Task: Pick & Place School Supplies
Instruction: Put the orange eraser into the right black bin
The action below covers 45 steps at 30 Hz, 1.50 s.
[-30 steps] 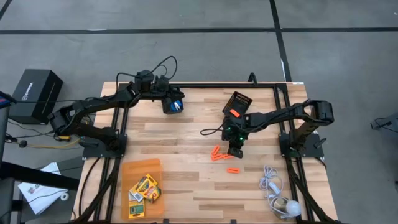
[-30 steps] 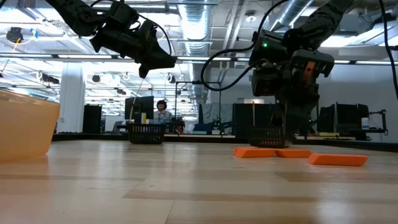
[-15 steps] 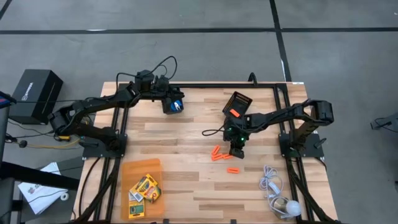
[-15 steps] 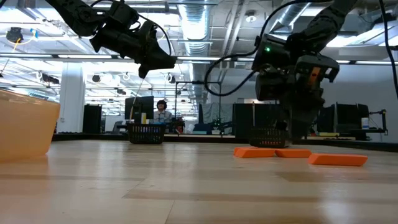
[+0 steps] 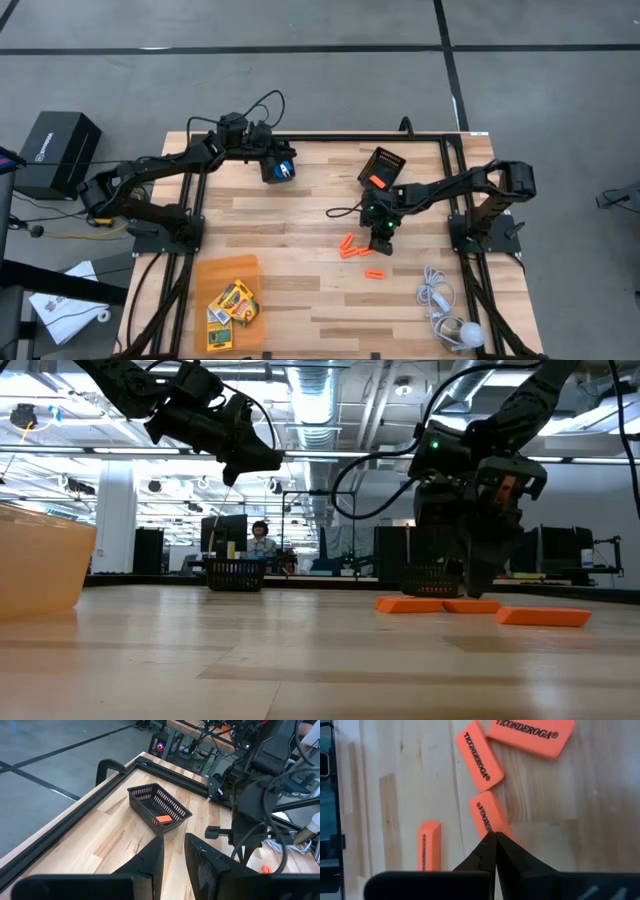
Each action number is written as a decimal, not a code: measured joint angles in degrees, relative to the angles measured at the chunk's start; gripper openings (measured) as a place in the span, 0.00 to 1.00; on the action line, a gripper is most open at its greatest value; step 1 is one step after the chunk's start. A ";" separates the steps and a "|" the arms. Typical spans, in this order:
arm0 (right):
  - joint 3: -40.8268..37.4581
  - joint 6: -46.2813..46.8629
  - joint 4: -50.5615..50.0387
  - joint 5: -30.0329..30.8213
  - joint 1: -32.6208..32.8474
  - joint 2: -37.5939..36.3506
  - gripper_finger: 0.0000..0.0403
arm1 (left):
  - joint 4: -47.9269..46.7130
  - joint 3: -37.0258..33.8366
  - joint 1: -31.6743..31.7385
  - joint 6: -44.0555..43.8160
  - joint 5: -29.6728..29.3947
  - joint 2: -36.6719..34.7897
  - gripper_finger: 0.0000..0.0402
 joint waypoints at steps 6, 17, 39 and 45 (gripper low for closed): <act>0.54 0.55 1.69 -4.24 -1.40 3.78 0.00 | -0.47 -0.01 0.00 -0.17 0.00 0.00 0.18; 3.71 -3.10 1.65 -1.66 -6.47 6.64 0.00 | -2.01 -0.01 0.00 -0.13 0.02 0.00 0.18; 7.78 -3.61 -1.79 -1.58 -17.05 -0.99 0.00 | -2.34 -0.01 0.00 0.01 -0.83 0.00 0.18; 11.91 0.27 -7.33 -1.59 -17.30 -11.54 0.12 | -2.04 -0.01 0.00 2.08 -0.98 0.00 0.18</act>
